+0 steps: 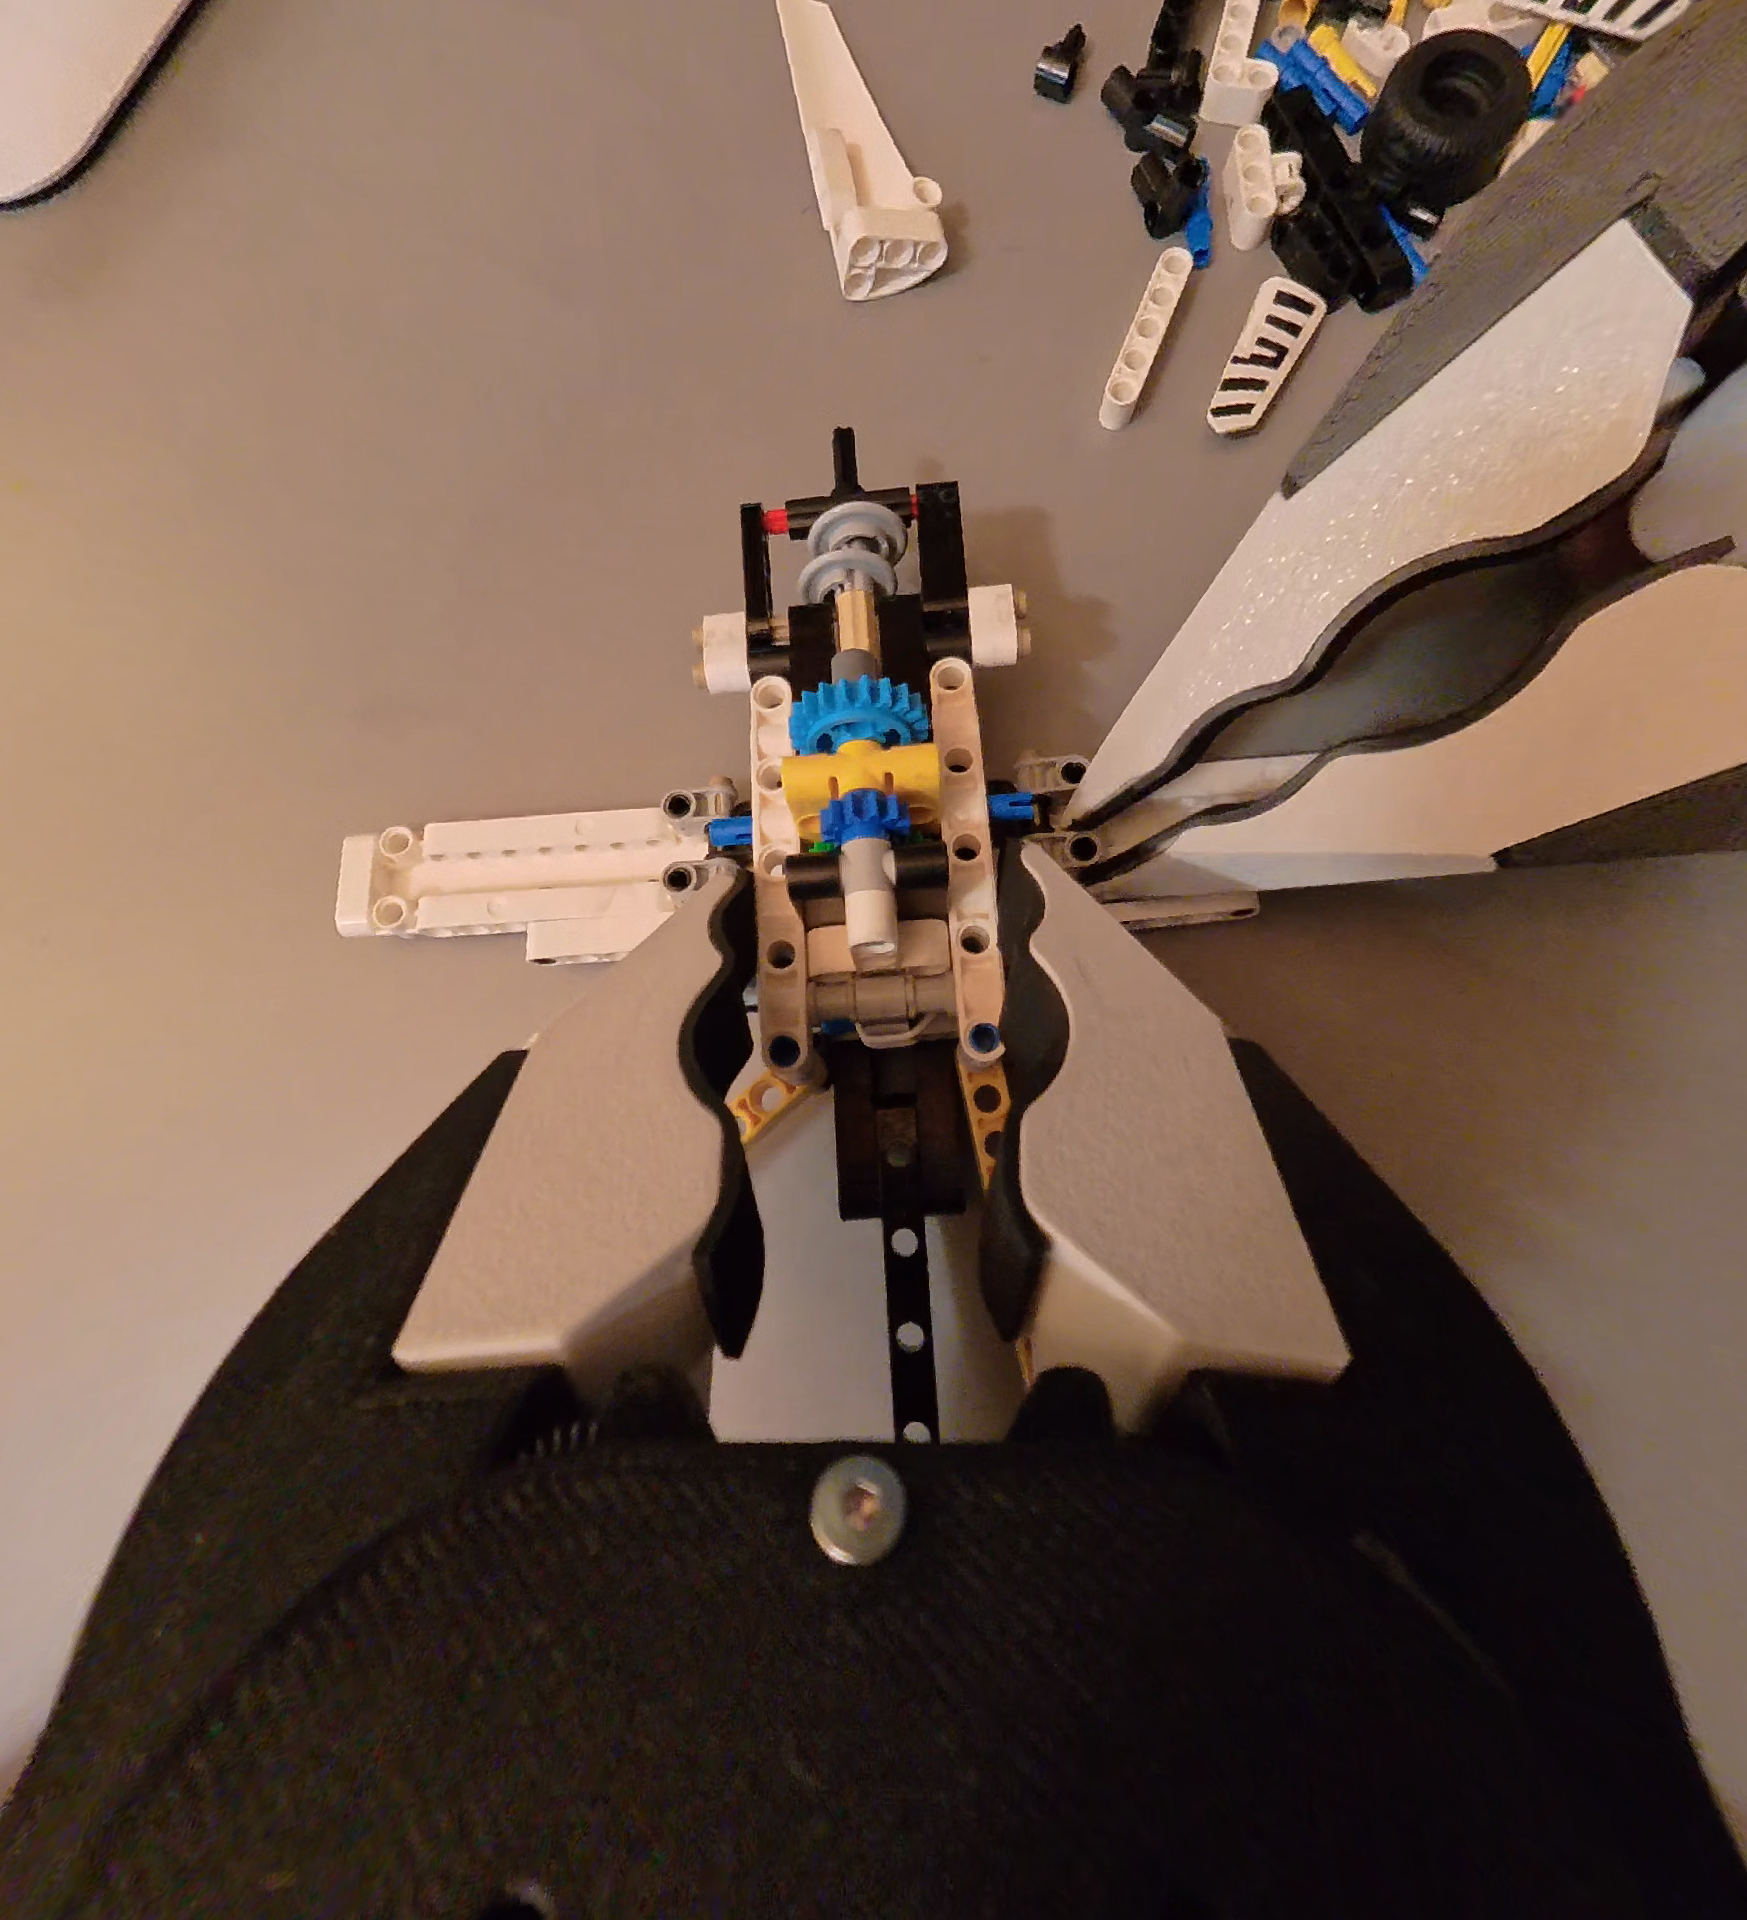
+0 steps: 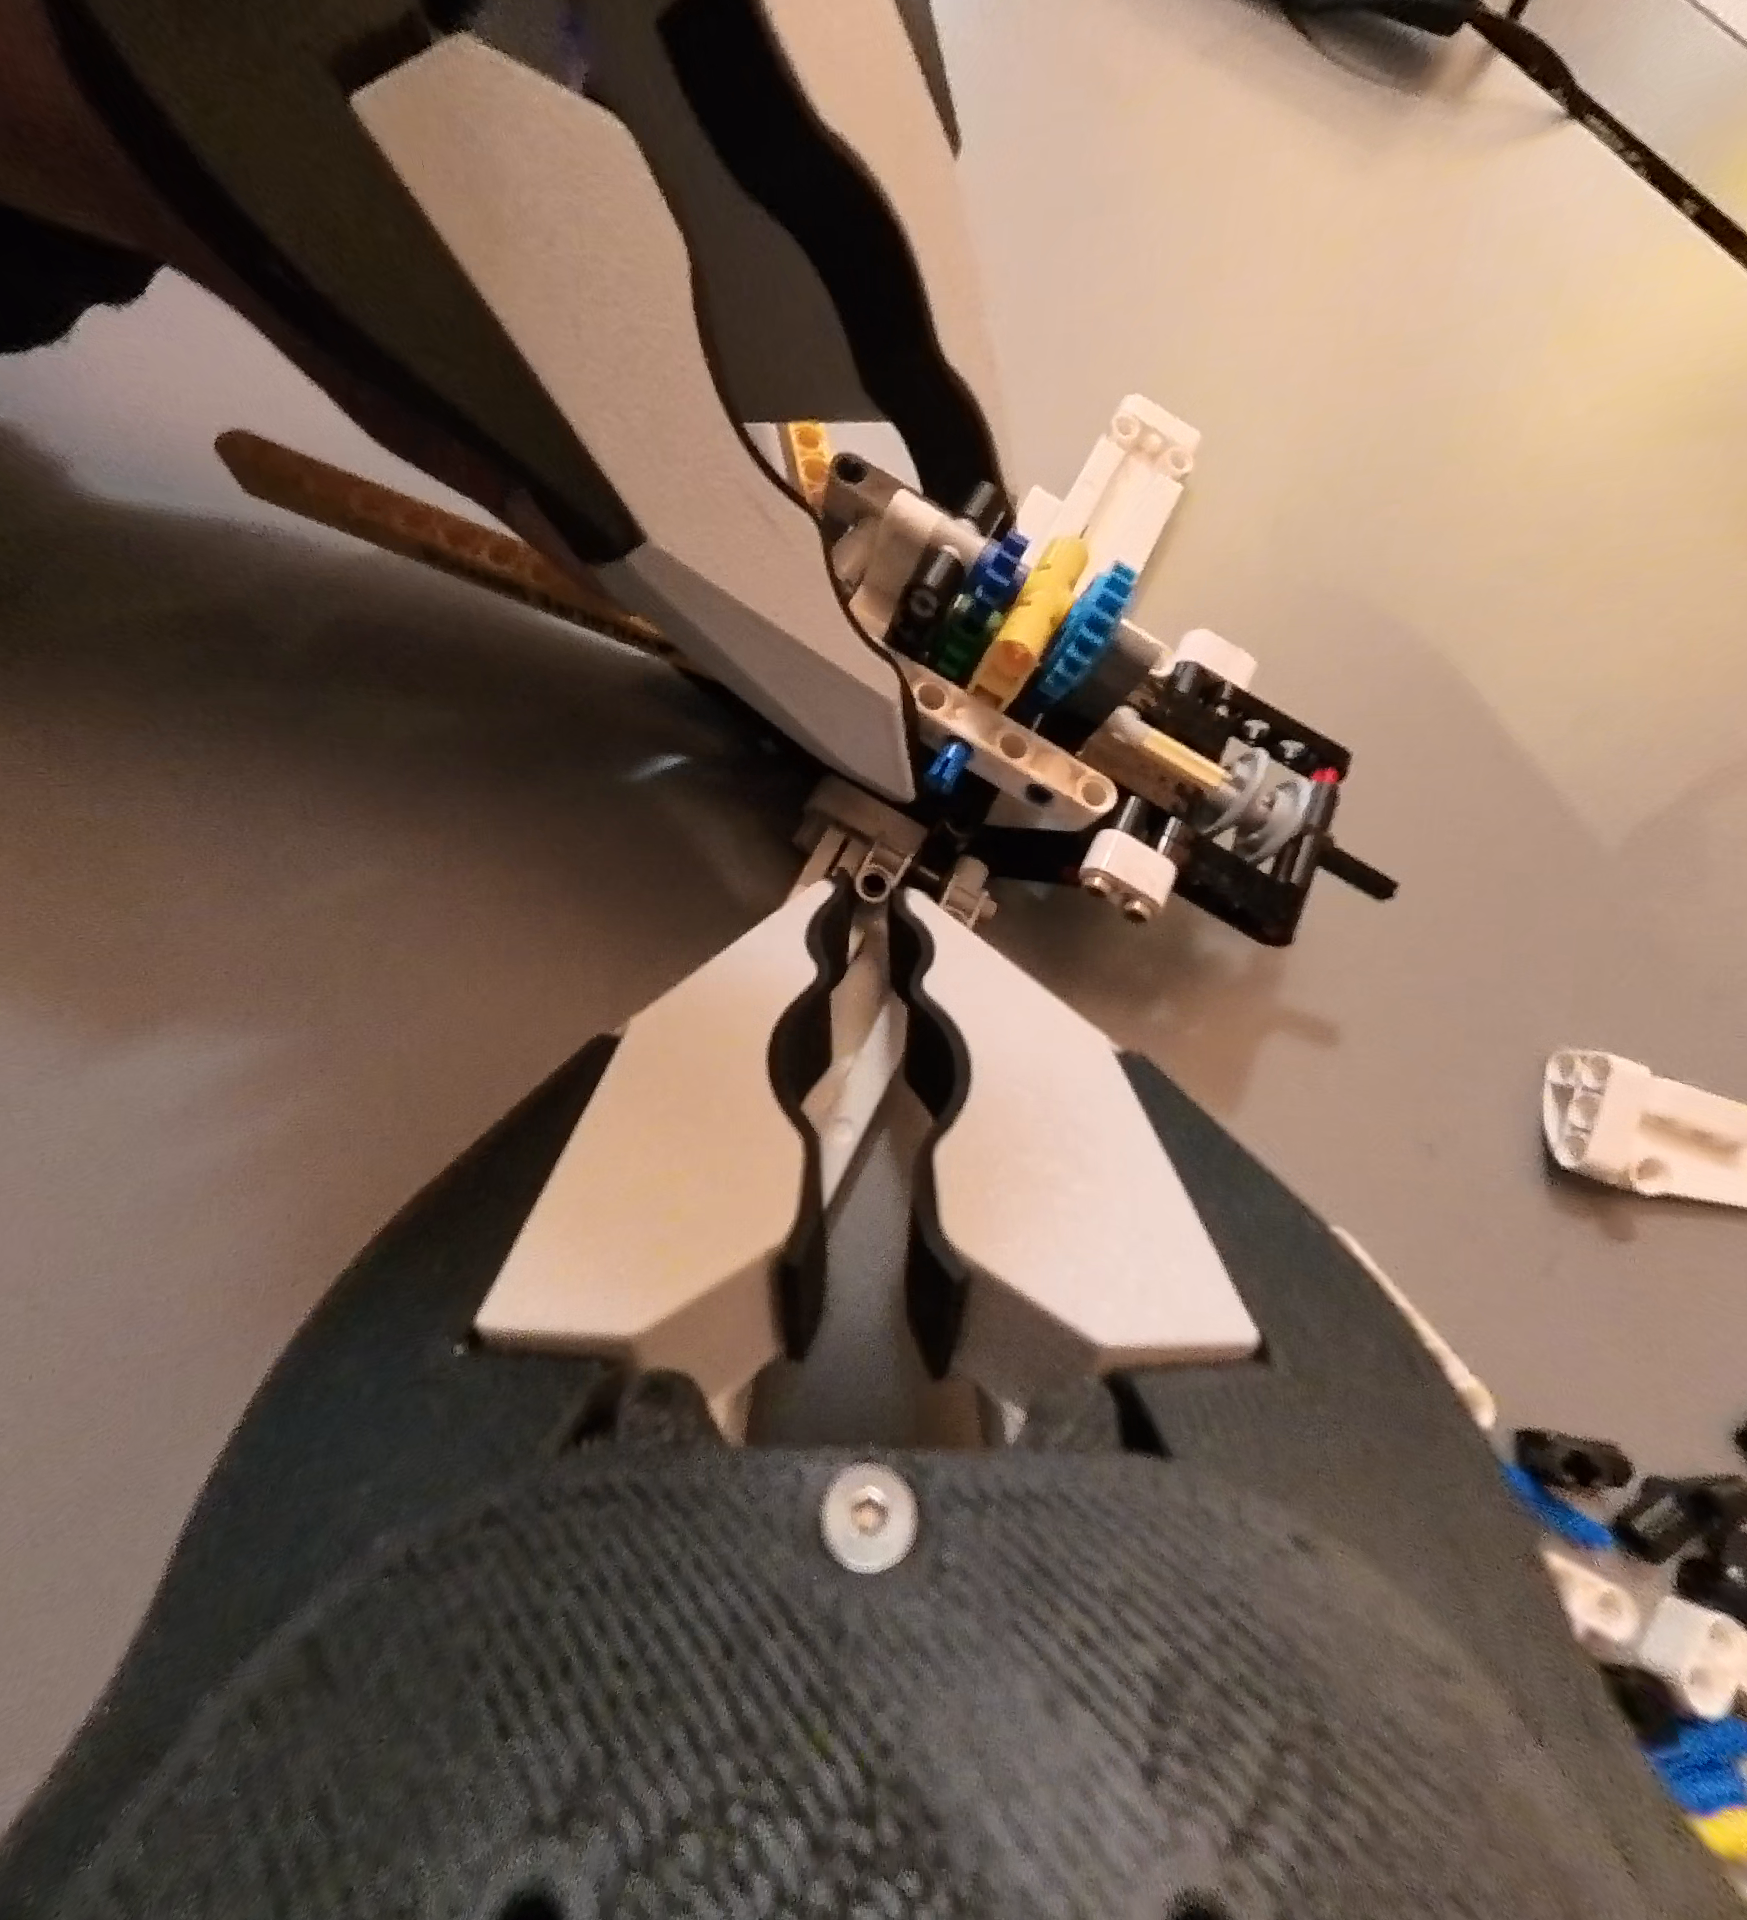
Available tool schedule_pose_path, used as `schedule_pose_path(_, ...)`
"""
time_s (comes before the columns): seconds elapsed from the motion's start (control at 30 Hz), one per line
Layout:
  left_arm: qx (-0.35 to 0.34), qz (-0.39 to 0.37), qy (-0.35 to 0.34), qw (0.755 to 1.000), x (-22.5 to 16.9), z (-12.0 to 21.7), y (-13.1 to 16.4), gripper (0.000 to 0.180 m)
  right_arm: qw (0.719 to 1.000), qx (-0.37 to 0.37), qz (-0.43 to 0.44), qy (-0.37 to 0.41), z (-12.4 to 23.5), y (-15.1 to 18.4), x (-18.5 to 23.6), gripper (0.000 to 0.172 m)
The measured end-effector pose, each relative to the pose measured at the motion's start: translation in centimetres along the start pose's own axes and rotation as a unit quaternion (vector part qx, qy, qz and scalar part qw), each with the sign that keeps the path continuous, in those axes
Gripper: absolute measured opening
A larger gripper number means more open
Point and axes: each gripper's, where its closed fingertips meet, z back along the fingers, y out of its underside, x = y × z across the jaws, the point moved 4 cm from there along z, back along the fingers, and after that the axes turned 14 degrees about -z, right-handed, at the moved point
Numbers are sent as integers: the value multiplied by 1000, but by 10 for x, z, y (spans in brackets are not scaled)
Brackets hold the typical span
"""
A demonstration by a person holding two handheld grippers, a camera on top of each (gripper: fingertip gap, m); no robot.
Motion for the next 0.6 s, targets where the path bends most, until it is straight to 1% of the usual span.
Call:
schedule_pose_path(0.13,9,-7,-10,1000,0,0,0,47,999,-6,-32,14,1,-1,2,9)
schedule_pose_path(0.23,14,-9,-17,1000,0,1,0,47,996,-9,-91,1,-1,-3,2,15)
schedule_pose_path(0.33,18,-8,-22,1000,1,1,0,47,991,-11,-137,-1,-1,-5,-4,6)
schedule_pose_path(0.37,18,-7,-22,1000,1,1,0,46,990,-10,-144,-6,-2,-5,-5,6)
schedule_pose_path(0.47,20,-10,-24,999,1,0,0,46,989,-8,-145,-3,-2,-5,-5,6)
schedule_pose_path(0.6,10,-19,-26,999,2,0,-1,46,993,-4,-113,21,-2,-5,-3,6)
